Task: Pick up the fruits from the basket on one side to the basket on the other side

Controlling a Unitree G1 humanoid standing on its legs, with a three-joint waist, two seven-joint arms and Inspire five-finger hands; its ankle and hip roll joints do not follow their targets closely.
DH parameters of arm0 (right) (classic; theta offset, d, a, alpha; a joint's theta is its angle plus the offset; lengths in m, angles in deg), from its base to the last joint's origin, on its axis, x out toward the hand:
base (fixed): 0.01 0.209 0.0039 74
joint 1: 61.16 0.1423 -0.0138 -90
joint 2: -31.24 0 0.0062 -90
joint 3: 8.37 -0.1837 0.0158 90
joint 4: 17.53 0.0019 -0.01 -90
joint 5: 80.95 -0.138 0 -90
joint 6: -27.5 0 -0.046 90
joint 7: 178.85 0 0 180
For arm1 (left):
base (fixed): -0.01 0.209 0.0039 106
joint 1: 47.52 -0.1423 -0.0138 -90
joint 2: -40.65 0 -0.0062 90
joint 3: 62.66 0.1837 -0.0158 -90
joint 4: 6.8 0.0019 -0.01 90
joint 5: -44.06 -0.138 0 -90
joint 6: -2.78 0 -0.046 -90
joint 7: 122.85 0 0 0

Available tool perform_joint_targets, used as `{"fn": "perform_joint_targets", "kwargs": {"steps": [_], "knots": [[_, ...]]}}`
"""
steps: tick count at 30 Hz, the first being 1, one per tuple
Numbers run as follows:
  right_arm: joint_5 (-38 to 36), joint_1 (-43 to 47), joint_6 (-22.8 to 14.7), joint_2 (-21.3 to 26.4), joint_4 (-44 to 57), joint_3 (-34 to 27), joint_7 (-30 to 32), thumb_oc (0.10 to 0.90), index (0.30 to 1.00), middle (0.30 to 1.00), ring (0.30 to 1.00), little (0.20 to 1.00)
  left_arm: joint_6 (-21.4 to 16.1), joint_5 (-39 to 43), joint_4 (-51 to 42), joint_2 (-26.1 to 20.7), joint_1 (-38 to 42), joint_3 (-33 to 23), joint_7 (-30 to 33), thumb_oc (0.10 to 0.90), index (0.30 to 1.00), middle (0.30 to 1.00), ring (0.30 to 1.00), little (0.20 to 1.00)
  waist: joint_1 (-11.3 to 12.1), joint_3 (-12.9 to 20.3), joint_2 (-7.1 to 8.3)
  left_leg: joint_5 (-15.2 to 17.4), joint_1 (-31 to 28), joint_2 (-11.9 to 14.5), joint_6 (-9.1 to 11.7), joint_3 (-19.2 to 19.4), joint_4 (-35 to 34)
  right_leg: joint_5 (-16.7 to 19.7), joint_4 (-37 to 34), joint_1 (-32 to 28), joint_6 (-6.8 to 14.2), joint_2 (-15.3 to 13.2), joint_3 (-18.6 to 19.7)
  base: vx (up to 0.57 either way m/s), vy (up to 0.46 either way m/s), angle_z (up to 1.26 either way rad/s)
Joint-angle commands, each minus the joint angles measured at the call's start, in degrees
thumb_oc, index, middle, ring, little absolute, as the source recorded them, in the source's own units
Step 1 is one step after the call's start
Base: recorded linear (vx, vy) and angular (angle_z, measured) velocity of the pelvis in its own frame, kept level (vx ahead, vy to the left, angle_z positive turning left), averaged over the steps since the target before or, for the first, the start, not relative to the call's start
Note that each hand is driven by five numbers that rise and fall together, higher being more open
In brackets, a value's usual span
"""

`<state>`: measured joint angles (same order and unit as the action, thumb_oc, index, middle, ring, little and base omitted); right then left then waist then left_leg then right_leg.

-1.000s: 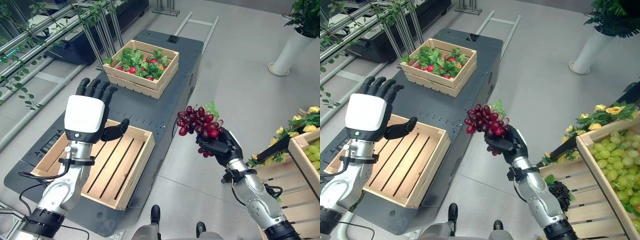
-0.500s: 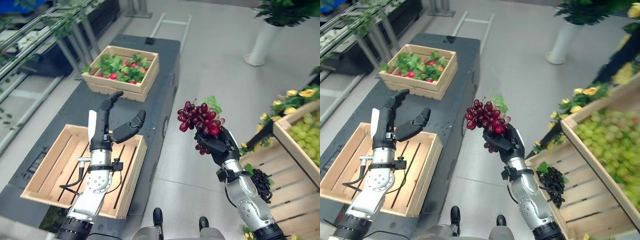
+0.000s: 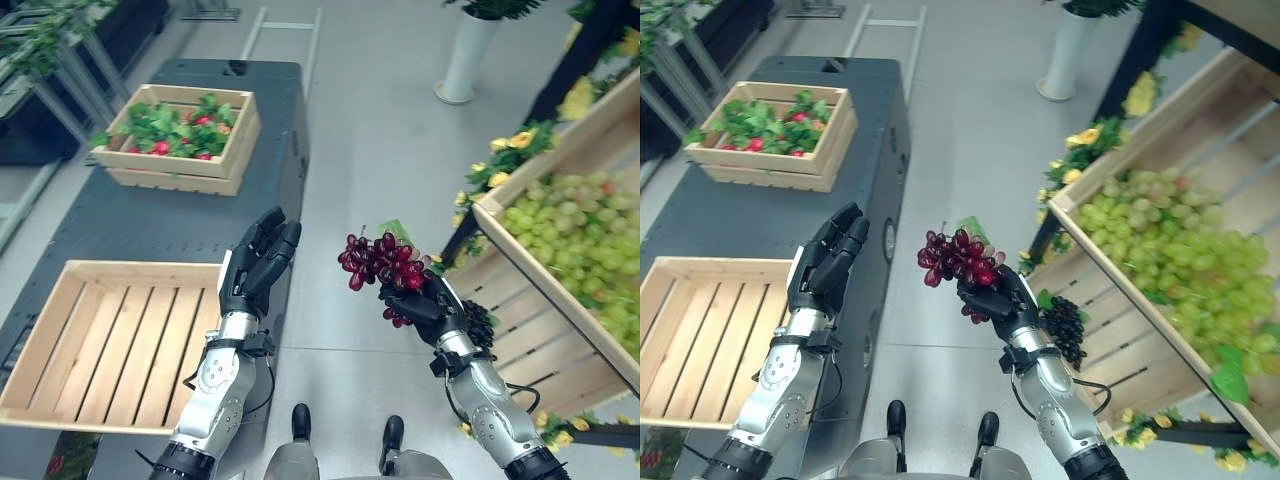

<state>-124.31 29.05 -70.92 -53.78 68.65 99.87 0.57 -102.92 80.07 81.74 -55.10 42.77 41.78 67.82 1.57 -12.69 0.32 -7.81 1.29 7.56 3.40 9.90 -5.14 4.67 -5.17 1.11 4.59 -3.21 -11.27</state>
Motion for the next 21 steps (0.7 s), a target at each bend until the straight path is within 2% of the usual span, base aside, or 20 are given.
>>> {"fn": "perform_joint_targets", "kwargs": {"steps": [1, 5, 11, 14, 21], "knots": [[-3.95, 2.34, -6.37, -1.81, 2.93, -2.96, -5.05, 0.4, 0.3, 0.3, 0.3, 0.3, -9.68, 2.0, -3.43, 0.64, 5.53, 0.01, -1.76, 0.8, 0.9, 0.9, 0.9, 0.9, -1.13, 6.1, 2.35, 6.05, -1.36, -4.37, -2.6, -3.18, 0.23, -0.82, 0.17, -1.65, 1.96, -2.0, 3.05, -0.03, -0.111, -0.27], [-7.06, 2.32, -6.12, -1.75, -1.43, -3.78, -7.49, 0.4, 0.3, 0.3, 0.3, 0.3, -9.86, 3.4, -3.16, 1.32, 4.92, -0.32, -1.88, 0.8, 0.9, 0.9, 0.9, 0.9, -0.52, 6.22, 2.26, 6.48, -0.65, -6.05, -2.74, -8.99, 0.96, -0.91, 0.17, -1.45, 0.79, -0.84, 5.35, -0.01, -0.053, -0.5], [-9.9, 1.95, -8.98, -3.47, -6.2, -5.67, -5.87, 0.4, 0.3, 0.3, 0.3, 0.3, -8.51, 5.53, -3.15, 1.62, 3.52, -0.33, -5.45, 0.8, 0.9, 0.9, 0.9, 0.9, -0.97, 6.34, 1.9, 6.62, -1.67, -5.48, -2.51, -7.24, 0.91, -1.12, 0.17, -2.19, 0.61, -1.19, 3.88, 0.04, 0.006, -0.11], [-13.06, 2.48, -10.74, -4.86, -10.43, -8.32, -2.51, 0.4, 0.3, 0.3, 0.3, 0.3, -6.6, 6.11, -3.78, 1.38, 2.83, -0.3, -6.99, 0.8, 0.9, 0.9, 0.9, 0.9, -1.09, 6.57, 1.41, 7.01, -2.6, -5.5, -2.66, -6.77, 0.4, -1.3, 0.17, -2.57, 0.78, -1.51, 3.57, 0.08, 0.003, 0.05], [-18.89, 4.94, -12.42, -3.86, -17.9, -12.05, 0.17, 0.4, 0.3, 0.3, 0.3, 0.3, -3.79, 8.3, -4.29, 0.49, 3.78, 0.49, -8.47, 0.8, 0.9, 0.9, 0.9, 0.9, -1.08, 6.1, 0.28, 7.35, -3.08, -5.55, -2.94, -6.43, 0.14, -1.89, 1.38, -2.56, 0.85, -1.46, 3.52, 0.05, -0.014, 0.0]]}}
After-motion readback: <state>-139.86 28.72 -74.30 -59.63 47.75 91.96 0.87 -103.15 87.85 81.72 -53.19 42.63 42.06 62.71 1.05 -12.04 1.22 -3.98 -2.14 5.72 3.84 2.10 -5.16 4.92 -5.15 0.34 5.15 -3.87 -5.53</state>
